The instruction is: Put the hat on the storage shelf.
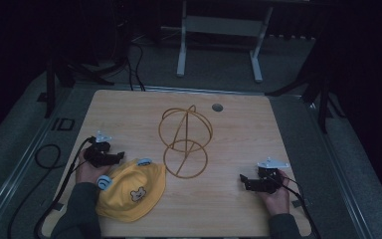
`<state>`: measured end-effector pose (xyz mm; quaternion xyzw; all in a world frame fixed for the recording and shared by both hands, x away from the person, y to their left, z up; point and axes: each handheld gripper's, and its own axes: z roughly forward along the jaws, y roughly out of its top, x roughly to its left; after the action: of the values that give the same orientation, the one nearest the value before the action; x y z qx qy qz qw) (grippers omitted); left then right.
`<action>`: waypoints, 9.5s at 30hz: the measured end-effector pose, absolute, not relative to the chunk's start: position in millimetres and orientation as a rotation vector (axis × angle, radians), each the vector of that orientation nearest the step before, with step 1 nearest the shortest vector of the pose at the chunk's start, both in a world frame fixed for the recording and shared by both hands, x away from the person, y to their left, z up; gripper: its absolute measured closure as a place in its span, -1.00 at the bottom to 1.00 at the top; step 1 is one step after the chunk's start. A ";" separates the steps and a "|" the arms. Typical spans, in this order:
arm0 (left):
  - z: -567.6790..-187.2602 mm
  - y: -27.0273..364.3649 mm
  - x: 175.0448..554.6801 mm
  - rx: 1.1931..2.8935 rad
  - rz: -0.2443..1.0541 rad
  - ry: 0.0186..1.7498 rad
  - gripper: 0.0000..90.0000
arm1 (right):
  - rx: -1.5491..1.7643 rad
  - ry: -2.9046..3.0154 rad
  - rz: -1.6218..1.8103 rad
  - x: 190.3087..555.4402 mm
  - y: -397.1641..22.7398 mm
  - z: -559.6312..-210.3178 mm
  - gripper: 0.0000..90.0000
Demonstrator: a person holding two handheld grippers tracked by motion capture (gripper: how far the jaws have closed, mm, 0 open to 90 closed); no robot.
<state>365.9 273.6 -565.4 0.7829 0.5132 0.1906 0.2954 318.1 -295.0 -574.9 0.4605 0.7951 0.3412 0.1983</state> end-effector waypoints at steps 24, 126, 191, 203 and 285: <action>-522.4 292.2 350.4 2.188 0.435 1.384 0.17 | 1.289 2.224 0.954 318.1 -294.9 -574.9 -0.71; -413.3 237.6 304.4 2.432 0.186 0.997 0.20 | 1.291 2.224 0.954 318.0 -295.0 -574.9 -0.71; -430.2 201.4 299.6 2.721 0.105 0.865 0.81 | 1.290 2.224 0.954 318.0 -295.0 -574.9 -0.71; -412.2 217.0 301.5 2.670 0.138 0.889 0.81 | 1.290 2.224 0.954 318.0 -295.0 -574.9 -0.71; -322.6 265.6 328.4 2.475 0.234 0.889 0.80 | 1.294 2.223 0.956 317.9 -294.7 -574.8 -0.71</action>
<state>328.4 265.6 -322.6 0.9081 0.3263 0.0858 0.2479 317.9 -294.7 -574.8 0.4623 0.7941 0.3417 0.1975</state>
